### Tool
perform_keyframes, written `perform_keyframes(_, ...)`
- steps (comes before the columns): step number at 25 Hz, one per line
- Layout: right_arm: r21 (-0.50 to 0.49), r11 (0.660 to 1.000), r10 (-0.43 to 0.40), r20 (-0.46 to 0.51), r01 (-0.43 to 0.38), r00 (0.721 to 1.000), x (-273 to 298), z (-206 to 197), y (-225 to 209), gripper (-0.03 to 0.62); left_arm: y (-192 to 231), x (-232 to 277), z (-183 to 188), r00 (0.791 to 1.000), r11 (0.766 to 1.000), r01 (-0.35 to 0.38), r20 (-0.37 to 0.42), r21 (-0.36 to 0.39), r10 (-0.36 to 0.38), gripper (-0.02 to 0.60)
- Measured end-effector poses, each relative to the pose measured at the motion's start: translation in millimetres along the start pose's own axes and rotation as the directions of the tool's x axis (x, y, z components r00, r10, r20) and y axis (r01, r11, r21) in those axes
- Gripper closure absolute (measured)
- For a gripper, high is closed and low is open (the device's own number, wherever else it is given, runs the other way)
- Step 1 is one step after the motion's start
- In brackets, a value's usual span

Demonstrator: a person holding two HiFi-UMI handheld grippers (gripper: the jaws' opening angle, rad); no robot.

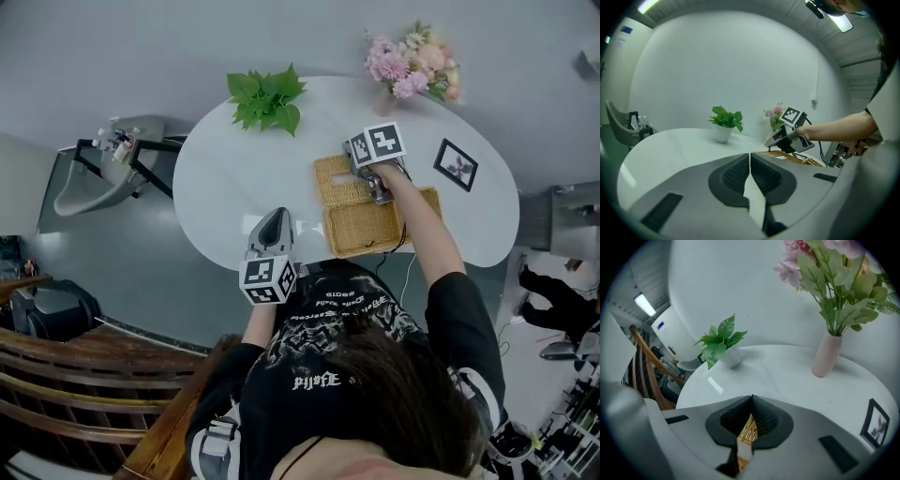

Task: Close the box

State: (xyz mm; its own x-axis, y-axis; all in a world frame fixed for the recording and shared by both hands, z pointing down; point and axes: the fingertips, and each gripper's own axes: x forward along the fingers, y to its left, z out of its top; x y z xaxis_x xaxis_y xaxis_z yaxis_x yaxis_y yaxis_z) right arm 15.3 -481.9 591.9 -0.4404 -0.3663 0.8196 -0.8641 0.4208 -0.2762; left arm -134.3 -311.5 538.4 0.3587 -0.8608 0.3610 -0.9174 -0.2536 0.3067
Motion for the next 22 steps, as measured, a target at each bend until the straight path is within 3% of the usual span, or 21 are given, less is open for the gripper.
perform_keyframes(6,-0.101,0.995,-0.002,0.123,0.015,0.992,-25,13,16,0.559,-6,2,-1,0.999,0.999,0.050,0.001,-0.010,-0.050,0.554)
perform_keyframes(12,-0.181,0.979,-0.062,0.181,0.095,0.981,-44,9,18,0.559,-12,3,-4,0.996,0.996,0.086,-0.006,0.007,-0.086,0.554)
perform_keyframes(22,-0.067,0.996,-0.040,0.320,0.065,0.946,-74,8,26,0.559,-24,1,-10,0.992,0.992,0.129,-0.017,0.002,-0.129,0.554)
